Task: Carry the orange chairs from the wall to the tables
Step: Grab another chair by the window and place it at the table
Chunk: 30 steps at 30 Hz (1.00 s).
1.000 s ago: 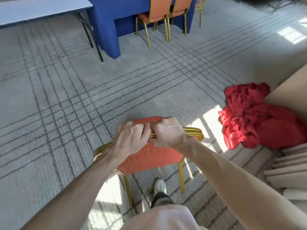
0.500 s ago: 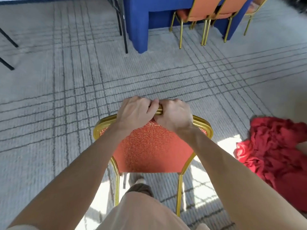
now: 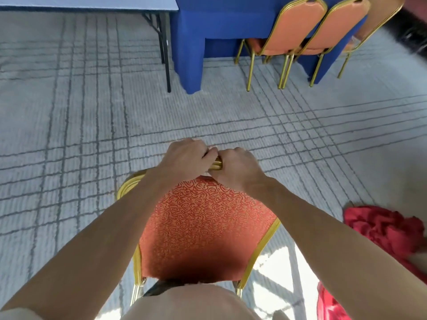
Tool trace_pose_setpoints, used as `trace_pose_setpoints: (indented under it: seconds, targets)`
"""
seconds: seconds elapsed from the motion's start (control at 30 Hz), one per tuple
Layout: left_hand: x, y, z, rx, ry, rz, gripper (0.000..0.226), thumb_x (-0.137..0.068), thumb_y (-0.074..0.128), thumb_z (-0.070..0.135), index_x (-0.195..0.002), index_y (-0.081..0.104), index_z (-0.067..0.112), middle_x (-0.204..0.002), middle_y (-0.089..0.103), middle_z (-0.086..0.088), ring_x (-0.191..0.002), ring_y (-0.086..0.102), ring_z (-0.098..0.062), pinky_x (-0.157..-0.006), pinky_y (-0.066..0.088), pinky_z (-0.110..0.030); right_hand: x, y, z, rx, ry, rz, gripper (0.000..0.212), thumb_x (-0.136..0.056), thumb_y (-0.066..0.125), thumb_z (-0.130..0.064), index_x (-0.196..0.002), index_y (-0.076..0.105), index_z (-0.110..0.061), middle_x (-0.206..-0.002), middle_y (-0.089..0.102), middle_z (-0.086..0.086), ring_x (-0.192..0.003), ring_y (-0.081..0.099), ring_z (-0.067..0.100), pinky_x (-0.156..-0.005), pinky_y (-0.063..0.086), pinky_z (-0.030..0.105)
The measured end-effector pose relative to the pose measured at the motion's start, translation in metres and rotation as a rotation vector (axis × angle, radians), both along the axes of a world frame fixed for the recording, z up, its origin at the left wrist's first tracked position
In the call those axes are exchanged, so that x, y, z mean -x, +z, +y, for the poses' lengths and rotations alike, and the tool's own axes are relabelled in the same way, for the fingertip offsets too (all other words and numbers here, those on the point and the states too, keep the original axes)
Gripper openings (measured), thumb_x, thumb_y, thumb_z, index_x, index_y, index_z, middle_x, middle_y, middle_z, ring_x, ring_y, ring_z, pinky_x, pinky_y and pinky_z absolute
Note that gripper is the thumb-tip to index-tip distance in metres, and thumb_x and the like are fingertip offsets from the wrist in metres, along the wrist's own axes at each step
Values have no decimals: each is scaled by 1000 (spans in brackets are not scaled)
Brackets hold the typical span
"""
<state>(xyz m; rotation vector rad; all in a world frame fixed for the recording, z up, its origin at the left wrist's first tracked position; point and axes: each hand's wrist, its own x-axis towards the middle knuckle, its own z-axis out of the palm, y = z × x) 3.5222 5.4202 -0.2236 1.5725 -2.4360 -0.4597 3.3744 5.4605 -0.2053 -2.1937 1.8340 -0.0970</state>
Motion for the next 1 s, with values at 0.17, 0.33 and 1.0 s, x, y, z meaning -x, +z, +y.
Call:
trace_pose_setpoints:
  seconds: [0.17, 0.33, 1.0]
  targets:
    - [24, 12, -61, 14, -78, 12, 54, -100, 35, 43, -55, 49, 17, -55, 50, 2, -57, 50, -14, -57, 33, -32, 26, 14, -59, -49, 17, 33, 25, -87, 57, -41, -98, 65, -20, -76, 62, -3, -80, 62, 21, -71, 46, 31]
    - [54, 46, -116, 164, -126, 35, 53, -99, 38, 41, -53, 45, 16, -52, 45, 4, -55, 46, -15, -58, 32, -31, 57, 41, -112, 78, -24, 90, 28, -85, 57, -45, -98, 66, -22, -85, 70, 1, -83, 63, 23, -73, 46, 33]
    - [212, -7, -308, -18, 61, 91, 72, -100, 23, 59, -57, 64, 17, -49, 57, 3, -49, 56, -13, -52, 47, -29, 207, -14, -324, 95, 48, 165, 23, -80, 55, -39, -65, 45, -23, -49, 44, -11, -52, 51, 19, -58, 34, 26]
